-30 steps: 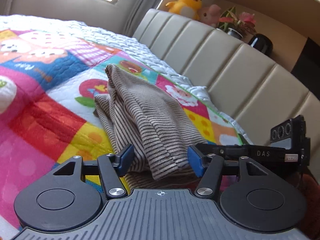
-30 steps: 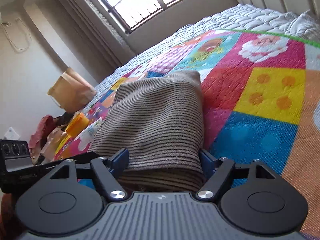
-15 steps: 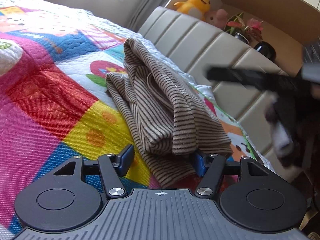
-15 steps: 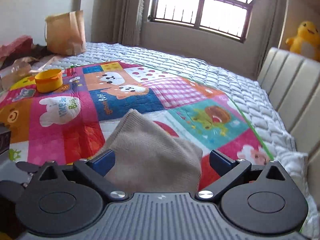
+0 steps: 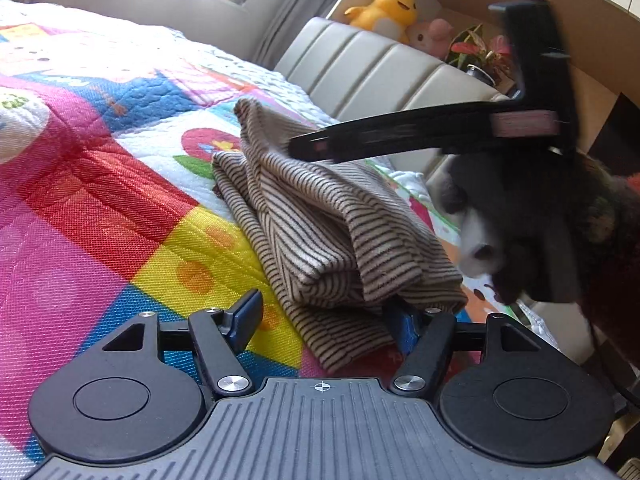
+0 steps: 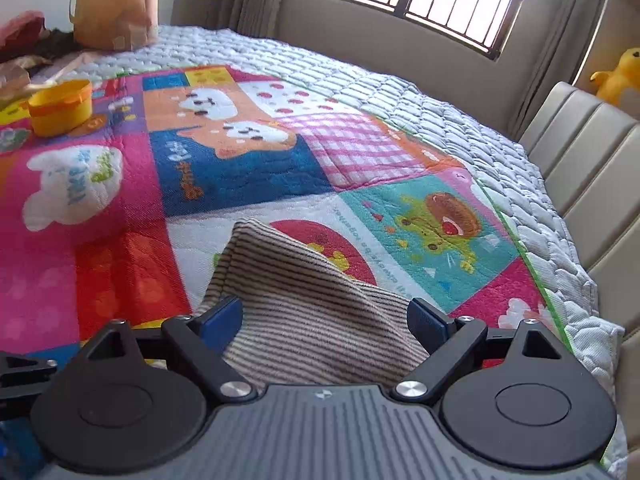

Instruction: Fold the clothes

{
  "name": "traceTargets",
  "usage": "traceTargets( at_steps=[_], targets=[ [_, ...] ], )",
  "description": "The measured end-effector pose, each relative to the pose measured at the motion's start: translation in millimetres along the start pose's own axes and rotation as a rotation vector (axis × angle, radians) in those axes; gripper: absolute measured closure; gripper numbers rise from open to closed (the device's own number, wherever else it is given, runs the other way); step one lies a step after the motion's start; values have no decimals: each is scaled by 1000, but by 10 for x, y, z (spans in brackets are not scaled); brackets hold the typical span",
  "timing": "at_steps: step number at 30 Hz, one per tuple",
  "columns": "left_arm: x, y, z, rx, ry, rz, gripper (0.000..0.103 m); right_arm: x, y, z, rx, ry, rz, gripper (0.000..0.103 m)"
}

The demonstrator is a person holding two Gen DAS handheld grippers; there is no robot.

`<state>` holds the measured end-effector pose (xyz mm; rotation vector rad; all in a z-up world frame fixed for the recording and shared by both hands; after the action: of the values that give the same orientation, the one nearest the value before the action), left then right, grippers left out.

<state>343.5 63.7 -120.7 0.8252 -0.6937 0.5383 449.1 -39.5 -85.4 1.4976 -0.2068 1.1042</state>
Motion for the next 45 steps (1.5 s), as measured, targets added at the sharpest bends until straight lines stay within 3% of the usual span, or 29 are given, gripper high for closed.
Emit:
traceTargets(
  at_steps=[1, 4, 7, 11, 15, 18, 20, 23, 28, 34, 36, 41, 44, 45],
  targets=[
    [-2, 1, 2, 0, -1, 0, 31, -57, 122, -4, 25, -18, 19, 0],
    [-7, 3, 7, 1, -5, 0, 29, -337, 285, 2, 25, -15, 10, 0],
    [-21, 9, 36, 0, -22, -4, 22, -626, 204, 65, -12, -23, -5, 0],
    [28, 210, 22, -31, -7, 13, 20, -741, 159, 141, 30, -111, 32, 0],
    [379, 537, 107, -97, 17, 144, 13, -896, 164, 176, 72, -169, 74, 0],
    [733, 470, 339, -85, -80, 182, 14, -958, 177, 203, 88, -241, 100, 0],
    [982, 299, 465, -90, -136, 188, 14, -934, 256, 165, 67, -224, 127, 0],
    [1237, -140, 391, -120, -60, 103, 15, -869, 476, 141, 52, -180, 191, 0],
    [1169, -775, -20, -5, 25, -43, 29, -860, 867, 386, 67, -226, 303, 0],
    [1017, -965, -175, 45, 10, -59, 29, -1177, 313, 519, 30, -203, 115, 0],
    [1013, -985, -146, 92, -42, -56, 28, -1212, 246, 533, 49, -240, 112, 0],
    [973, -652, 52, 230, -99, 59, 30, -1305, 370, 511, 20, -271, 146, 0],
    [754, -97, 259, 271, -120, 115, 9, -1456, 671, 442, 9, -261, 163, 0],
    [630, 80, 314, 305, -136, 120, 7, -1506, 735, 421, 12, -270, 165, 0]
  ],
)
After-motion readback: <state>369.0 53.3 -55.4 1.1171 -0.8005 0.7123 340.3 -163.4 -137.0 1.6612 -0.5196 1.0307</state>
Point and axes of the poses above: each gripper's, at about its wrist camera, not at the fingertips, and y roughly against the way its jaws point, z to its right, x to its top, the point moved 8 cm from there along -y, roughly the way its jaws point, and after that the axes turned 2 degrees about x, right-handed, at the moved point
